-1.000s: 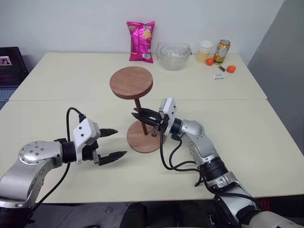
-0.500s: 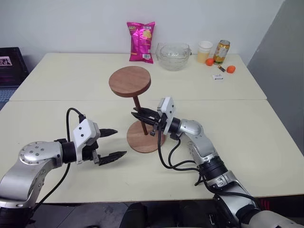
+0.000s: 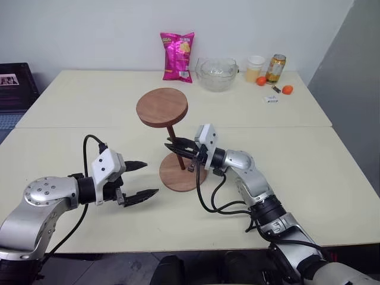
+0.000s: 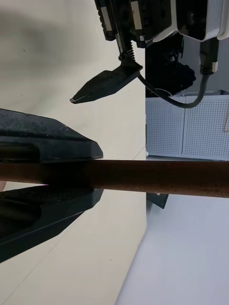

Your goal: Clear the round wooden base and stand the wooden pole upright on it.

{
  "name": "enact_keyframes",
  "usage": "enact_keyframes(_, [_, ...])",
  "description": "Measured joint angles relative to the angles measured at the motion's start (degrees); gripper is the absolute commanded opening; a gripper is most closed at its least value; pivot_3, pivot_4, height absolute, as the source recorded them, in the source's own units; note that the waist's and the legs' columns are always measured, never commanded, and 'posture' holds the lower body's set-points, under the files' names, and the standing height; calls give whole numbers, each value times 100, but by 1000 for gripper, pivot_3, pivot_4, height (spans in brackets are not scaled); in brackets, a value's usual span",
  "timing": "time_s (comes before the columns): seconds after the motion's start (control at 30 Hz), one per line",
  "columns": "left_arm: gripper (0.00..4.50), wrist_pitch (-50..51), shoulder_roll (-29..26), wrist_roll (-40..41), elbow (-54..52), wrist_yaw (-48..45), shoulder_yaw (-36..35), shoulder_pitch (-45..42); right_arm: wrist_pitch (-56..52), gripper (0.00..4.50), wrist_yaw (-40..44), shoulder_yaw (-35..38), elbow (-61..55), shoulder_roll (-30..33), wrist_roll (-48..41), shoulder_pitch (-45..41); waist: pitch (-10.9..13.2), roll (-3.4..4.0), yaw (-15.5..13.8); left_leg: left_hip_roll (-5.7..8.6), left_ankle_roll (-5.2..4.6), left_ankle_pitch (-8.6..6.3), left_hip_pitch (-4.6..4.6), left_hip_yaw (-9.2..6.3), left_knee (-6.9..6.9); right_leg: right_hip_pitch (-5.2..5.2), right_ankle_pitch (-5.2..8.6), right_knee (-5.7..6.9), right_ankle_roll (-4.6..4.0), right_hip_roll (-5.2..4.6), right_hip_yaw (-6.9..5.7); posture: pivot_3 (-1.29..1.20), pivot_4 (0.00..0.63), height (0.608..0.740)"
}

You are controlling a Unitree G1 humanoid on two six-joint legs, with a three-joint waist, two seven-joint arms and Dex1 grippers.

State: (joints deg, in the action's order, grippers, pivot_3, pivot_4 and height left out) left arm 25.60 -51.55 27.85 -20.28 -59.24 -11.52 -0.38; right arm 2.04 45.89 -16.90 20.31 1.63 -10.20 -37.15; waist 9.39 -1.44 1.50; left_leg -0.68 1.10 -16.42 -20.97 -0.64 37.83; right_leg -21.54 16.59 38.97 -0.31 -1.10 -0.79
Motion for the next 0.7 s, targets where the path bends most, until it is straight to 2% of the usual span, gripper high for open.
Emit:
enact_keyframes(0.17, [4500,28,0,4,-77,15,1,-20,-3,256,106,-26,80,110,0,0,-49,33,-11,2,0,-1,19,-1,-3,19,7,-1,-10,-1,-1,0,150,740])
enact_keyframes(0.7, [4500,38,1,4,-128,102,2,-47,-21,255,35,-51,282,127,-8,-77,-100,40,-13,1,-2,-2,42,-5,-5,19,10,-2,-13,-2,-2,0,150,740])
